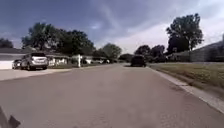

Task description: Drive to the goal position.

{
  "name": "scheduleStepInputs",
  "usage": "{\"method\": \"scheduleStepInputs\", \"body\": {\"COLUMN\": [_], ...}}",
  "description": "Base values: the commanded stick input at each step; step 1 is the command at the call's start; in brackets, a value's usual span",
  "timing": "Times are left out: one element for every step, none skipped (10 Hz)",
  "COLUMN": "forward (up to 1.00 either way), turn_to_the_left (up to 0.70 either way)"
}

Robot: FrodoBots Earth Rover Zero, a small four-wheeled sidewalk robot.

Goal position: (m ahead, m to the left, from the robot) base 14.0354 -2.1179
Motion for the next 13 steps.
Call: {"method": "scheduleStepInputs", "body": {"forward": [0.7, 0.7, 0.7, 0.7, 0.7, 0.7, 0.7, 0.7, 0.7, 0.7, 0.7, 0.7, 0.7], "turn_to_the_left": [0.03, 0.03, 0.03, 0.03, 0.03, 0.03, 0.03, 0.03, 0.03, 0.03, 0.03, 0.03, 0.03]}}
